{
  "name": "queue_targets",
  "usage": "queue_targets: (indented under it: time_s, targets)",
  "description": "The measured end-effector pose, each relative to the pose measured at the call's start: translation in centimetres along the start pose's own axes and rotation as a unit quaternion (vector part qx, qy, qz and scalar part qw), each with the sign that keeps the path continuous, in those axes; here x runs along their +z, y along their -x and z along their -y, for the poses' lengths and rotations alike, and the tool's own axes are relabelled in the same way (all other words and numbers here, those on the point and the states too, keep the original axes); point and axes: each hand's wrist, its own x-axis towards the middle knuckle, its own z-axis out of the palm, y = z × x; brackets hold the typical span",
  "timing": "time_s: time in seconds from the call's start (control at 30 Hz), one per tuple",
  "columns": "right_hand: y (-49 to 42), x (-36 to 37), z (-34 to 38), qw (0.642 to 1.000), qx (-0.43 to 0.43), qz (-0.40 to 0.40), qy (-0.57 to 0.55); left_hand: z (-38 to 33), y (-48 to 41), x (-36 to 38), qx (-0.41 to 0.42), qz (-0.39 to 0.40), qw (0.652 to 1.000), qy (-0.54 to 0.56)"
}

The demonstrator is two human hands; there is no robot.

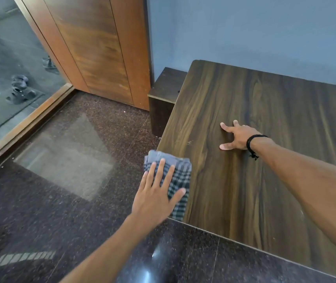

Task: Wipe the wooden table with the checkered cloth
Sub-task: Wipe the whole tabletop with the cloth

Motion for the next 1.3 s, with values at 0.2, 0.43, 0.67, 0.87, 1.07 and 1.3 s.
queue_targets:
  time_s: [0.2, 0.43, 0.67, 0.87, 1.07, 1.3]
  targets:
    - [1.7, 0.5, 0.4, 1.0, 0.004, -0.011, 0.001, -1.2, -2.0, -0.7, -0.013, 0.012, 1.0, -0.001]
    - [3.2, 2.6, 0.2, 0.999, -0.018, -0.015, 0.036, -1.7, 4.1, 1.0, -0.042, -0.013, 0.999, 0.005]
    - [4.3, 2.3, -1.0, 0.999, -0.041, 0.012, -0.02, -7.0, 0.9, 0.7, -0.094, -0.018, 0.995, 0.005]
    - [5.3, 3.6, -1.6, 0.997, -0.067, -0.008, -0.026, -13.7, 1.1, 2.7, -0.032, 0.024, 0.998, 0.039]
    - [7.4, 3.0, -2.8, 0.987, -0.048, -0.088, -0.123, -18.0, -0.4, 2.9, 0.035, 0.066, 0.997, 0.021]
    - [13.2, 6.2, -2.9, 0.968, 0.067, -0.128, -0.203, -13.1, -1.2, 0.3, 0.155, 0.128, 0.969, 0.141]
